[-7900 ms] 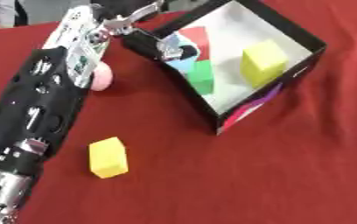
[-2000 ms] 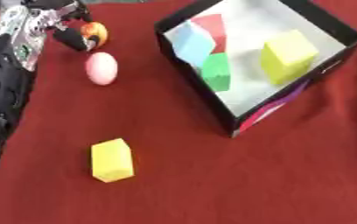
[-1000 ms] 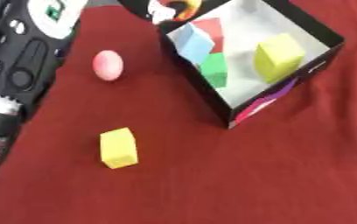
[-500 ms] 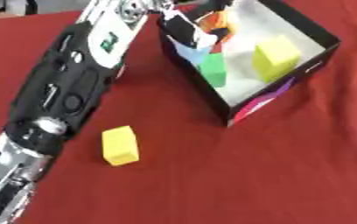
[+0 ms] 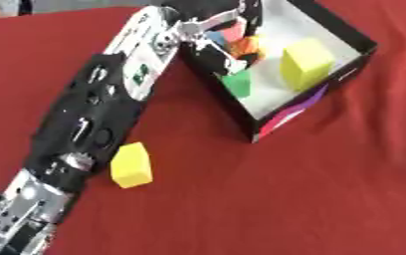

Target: Pick up objects on the table and place them in the box.

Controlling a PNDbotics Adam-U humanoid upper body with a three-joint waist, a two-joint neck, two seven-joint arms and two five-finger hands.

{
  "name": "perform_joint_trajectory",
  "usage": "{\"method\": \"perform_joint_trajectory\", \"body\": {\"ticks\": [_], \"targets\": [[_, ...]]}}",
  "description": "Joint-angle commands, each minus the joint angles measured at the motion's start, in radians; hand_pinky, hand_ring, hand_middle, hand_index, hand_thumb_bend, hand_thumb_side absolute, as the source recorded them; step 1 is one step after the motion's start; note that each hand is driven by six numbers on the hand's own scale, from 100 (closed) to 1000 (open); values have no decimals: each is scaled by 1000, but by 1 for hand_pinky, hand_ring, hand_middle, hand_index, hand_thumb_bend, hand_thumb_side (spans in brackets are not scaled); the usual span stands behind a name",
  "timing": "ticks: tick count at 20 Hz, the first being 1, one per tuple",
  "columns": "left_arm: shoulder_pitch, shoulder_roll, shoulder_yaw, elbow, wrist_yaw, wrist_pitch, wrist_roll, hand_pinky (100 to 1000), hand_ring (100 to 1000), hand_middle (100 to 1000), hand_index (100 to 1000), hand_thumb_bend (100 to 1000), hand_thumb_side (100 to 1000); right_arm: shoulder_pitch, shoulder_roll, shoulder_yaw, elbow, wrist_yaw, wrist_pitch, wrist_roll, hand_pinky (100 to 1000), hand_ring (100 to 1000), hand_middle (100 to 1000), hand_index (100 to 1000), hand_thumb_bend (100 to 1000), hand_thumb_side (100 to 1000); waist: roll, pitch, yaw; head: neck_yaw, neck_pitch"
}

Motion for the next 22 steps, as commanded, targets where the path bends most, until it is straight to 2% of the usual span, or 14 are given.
{"method": "perform_joint_trajectory", "body": {"ticks": [1, 3, 5, 6, 7, 9, 10, 14, 19, 22], "targets": [[-14, 6, 16, -15, -16, 0, 3, 853, 829, 766, 893, 147, 229, 0, -17, -2, -23, 11, -6, 7, 1000, 719, 649, 736, 100, 528, -12, -31, 1, -4, -3], [-9, 4, 20, -21, -13, 5, 2, 851, 825, 763, 894, 113, 275, 2, -16, 1, -23, 14, -9, 9, 1000, 719, 649, 733, 100, 528, -13, -32, 4, -4, -3], [-2, 3, 28, -37, 2, 13, 0, 857, 829, 772, 920, 130, 296, 5, -16, 1, -23, 17, -12, 8, 1000, 719, 650, 732, 100, 528, -16, -34, 6, -5, -1], [0, 3, 30, -44, 10, 17, -5, 856, 828, 774, 950, 189, 262, 7, -16, 2, -23, 18, -13, 8, 1000, 719, 650, 731, 100, 528, -17, -36, 7, -5, 1], [1, 4, 31, -48, 18, 20, -14, 852, 824, 767, 947, 196, 236, 8, -17, 2, -23, 17, -15, 7, 1000, 720, 650, 731, 100, 528, -18, -37, 8, -4, 3], [5, 5, 34, -54, 36, 26, -32, 846, 816, 758, 924, 203, 112, 11, -18, 3, -23, 14, -18, 4, 1000, 720, 650, 730, 100, 528, -20, -40, 10, -4, 5], [8, 5, 36, -57, 47, 30, -40, 844, 813, 753, 913, 177, 107, 12, -18, 3, -23, 13, -20, 3, 1000, 720, 650, 730, 100, 528, -21, -42, 12, -5, 5], [23, 16, 42, -95, 109, 52, -60, 837, 801, 740, 874, 100, 117, 23, -20, 2, -23, 10, -31, -1, 1000, 720, 651, 730, 100, 528, -23, -49, 22, -9, 11], [57, 44, 44, -179, 200, 88, -76, 823, 784, 716, 862, 100, 125, 38, -22, 0, -23, 12, -41, -4, 1000, 721, 651, 729, 100, 529, -24, -55, 38, -23, 20], [102, 100, 32, -277, 288, 95, -93, 809, 769, 697, 834, 100, 141, 49, -23, -3, -23, 22, -47, -6, 1000, 721, 651, 729, 100, 530, -19, -58, 52, -39, 26]]}}
